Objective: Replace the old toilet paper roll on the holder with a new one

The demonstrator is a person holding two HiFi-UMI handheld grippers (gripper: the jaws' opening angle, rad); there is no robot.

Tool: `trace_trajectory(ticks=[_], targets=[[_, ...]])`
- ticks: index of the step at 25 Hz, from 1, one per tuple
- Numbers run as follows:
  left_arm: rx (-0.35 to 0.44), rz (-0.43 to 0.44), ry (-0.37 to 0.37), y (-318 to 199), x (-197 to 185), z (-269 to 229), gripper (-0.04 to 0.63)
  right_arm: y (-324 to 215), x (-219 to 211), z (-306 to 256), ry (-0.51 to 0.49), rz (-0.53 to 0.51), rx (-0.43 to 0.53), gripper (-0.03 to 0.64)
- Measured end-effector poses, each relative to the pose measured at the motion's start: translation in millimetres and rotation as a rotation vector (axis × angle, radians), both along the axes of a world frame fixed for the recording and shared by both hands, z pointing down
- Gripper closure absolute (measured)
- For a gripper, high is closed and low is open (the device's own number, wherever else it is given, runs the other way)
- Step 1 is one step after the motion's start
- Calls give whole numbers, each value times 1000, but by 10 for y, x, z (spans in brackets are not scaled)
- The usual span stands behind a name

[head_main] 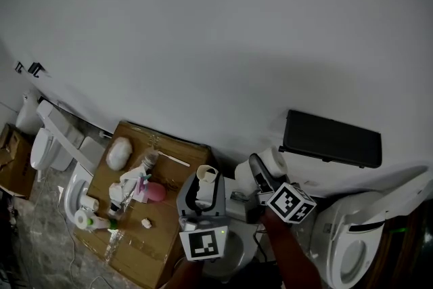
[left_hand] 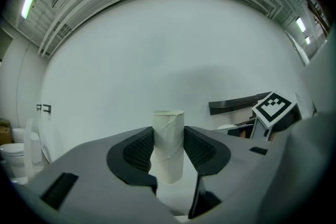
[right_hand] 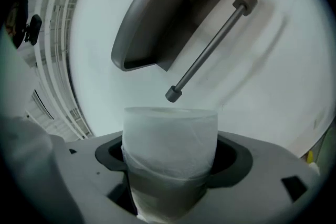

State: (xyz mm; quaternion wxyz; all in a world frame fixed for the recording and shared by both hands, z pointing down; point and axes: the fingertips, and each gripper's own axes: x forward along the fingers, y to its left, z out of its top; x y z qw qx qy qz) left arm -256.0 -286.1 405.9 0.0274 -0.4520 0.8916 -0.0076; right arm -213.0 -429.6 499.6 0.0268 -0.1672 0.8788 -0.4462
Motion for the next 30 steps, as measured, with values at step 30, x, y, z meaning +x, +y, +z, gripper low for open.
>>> trace_trajectory(ticks=[30], targets=[[-9,51,65,-236,90,146,405,-736,272,-303,-420,261,-371,201]])
